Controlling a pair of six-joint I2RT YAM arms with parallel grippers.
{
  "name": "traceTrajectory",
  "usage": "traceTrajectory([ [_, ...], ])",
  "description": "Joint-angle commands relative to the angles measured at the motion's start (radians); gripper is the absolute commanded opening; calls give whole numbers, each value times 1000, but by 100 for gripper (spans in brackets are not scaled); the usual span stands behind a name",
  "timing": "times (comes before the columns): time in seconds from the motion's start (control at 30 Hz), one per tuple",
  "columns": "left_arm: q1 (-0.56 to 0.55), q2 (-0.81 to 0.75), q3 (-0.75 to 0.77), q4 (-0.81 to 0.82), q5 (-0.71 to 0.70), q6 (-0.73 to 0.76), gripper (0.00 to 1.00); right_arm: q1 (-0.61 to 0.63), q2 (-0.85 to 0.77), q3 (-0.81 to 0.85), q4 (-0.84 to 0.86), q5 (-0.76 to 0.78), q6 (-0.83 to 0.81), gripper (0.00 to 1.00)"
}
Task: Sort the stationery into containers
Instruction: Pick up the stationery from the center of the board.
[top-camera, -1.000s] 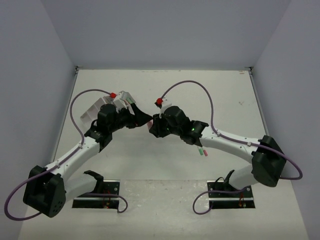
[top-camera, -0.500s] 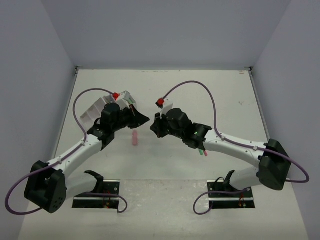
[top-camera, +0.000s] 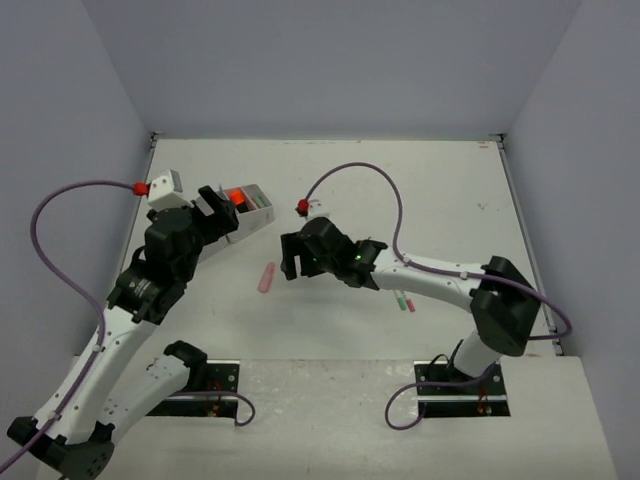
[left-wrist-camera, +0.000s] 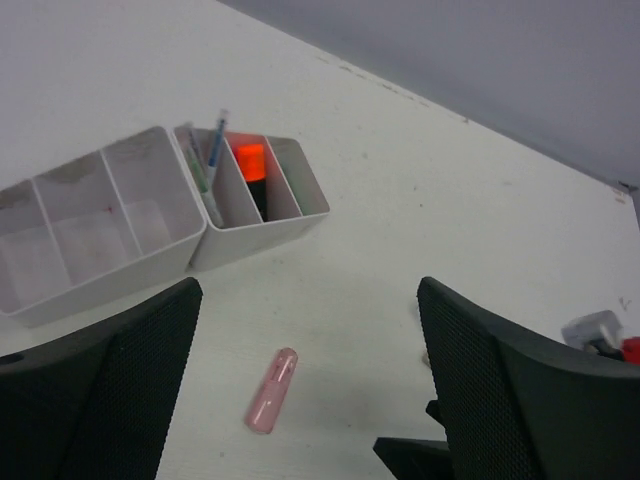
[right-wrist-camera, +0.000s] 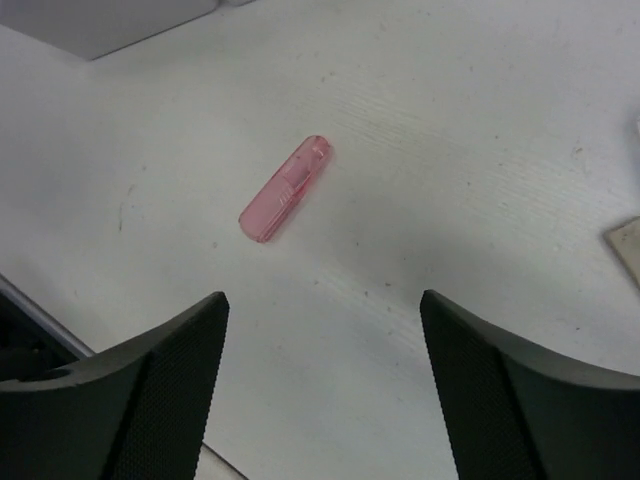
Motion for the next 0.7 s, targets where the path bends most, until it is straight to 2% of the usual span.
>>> traceTrajectory([
  [0.0,5,-65,110,-159,-129,64,93,60,213,244,-215,173,171,84],
  [0.1,5,-100,149,-191,-104,81,98,93,360,423,-365,238,268,87],
  [0.23,5,-126,148,-207,-87,102,100,129,484,554,-410,305,338,86],
  [0.47,5,-142,100,-186,-52,122,100,153,619,662,-408,358,351,77],
  [0.6,5,-141,87,-178,-37,131,100,152,711,714,-468,390,368,73],
  [0.67,5,-144,83,-175,-32,132,100,153,723,714,-489,391,383,64],
])
